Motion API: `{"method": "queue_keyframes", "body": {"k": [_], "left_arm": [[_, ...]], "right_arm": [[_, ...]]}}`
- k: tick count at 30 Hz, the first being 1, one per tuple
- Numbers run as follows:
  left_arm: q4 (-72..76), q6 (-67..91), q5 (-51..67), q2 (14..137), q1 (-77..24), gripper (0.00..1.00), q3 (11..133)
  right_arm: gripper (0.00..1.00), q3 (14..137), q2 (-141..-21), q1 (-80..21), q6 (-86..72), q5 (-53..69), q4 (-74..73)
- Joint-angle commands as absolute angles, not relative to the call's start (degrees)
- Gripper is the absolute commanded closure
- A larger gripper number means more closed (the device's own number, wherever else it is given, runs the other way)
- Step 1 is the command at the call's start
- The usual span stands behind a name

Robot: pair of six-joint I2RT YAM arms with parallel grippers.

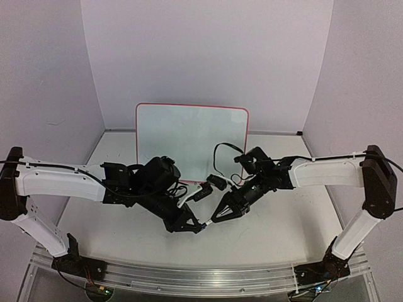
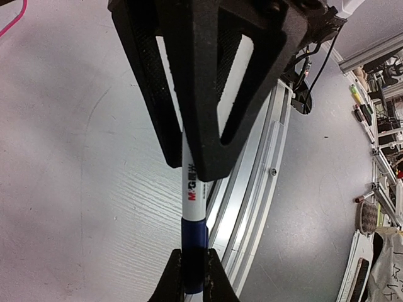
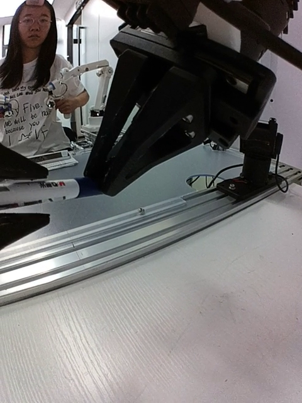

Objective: Write a sentence on the whiteboard
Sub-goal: Pass from the left arm to the right, then open the pen cap from the whiteboard marker.

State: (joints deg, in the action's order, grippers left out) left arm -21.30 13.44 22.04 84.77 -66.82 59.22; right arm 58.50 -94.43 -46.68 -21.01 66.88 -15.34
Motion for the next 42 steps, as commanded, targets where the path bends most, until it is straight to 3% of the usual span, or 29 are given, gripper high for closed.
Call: {"method": "queue_keyframes", "body": {"k": [1,3,4,7,9,11,14,19,24,26,29,32,36,42], "left_arm": [[-19.0,13.0,19.8,82.5,-66.6,1.00,60.6],[-19.4,13.2,18.1,82.5,-66.5,0.98,60.4],[-19.4,13.8,16.5,82.3,-66.5,0.90,60.1],[-17.4,16.1,11.1,80.1,-66.0,0.47,58.1],[-13.4,19.3,9.2,76.5,-65.3,0.29,55.0],[-7.8,22.7,8.8,72.4,-63.9,0.18,51.3],[1.0,29.2,12.1,67.8,-60.5,0.12,45.9],[14.8,38.2,21.8,64.8,-57.3,0.10,40.6],[19.0,40.6,30.5,67.2,-57.2,0.12,42.4],[21.0,41.4,33.1,68.3,-57.2,0.20,42.6],[22.1,42.3,34.4,69.5,-57.2,0.41,42.9],[22.9,42.9,35.1,70.3,-57.2,0.53,42.9],[24.6,43.3,35.1,70.4,-57.2,0.62,42.8],[26.7,44.3,35.4,70.8,-57.1,0.66,42.9]], "right_arm": [[0.95,60.5,-94.3,-47.6,-19.8,67.9,-15.8],[1.00,60.7,-93.6,-47.6,-19.6,67.2,-15.4],[1.00,60.7,-93.1,-47.5,-19.4,66.3,-15.4],[1.00,60.7,-90.9,-46.8,-19.1,62.1,-15.1],[1.00,60.3,-89.3,-46.2,-19.8,60.3,-13.9],[1.00,59.6,-87.1,-45.9,-21.1,59.0,-11.6],[1.00,59.2,-84.0,-45.8,-22.5,56.9,-8.8],[1.00,59.1,-80.8,-45.8,-24.3,55.8,-4.5],[1.00,58.8,-80.7,-45.9,-27.3,57.4,1.8],[1.00,58.8,-81.0,-45.9,-28.2,58.0,3.2],[1.00,58.5,-81.0,-45.9,-29.4,58.8,5.6],[1.00,58.3,-80.7,-45.8,-30.7,59.9,7.1],[1.00,57.9,-80.7,-45.9,-31.4,61.4,7.4],[1.00,57.0,-80.8,-45.8,-31.9,62.7,7.5]]}}
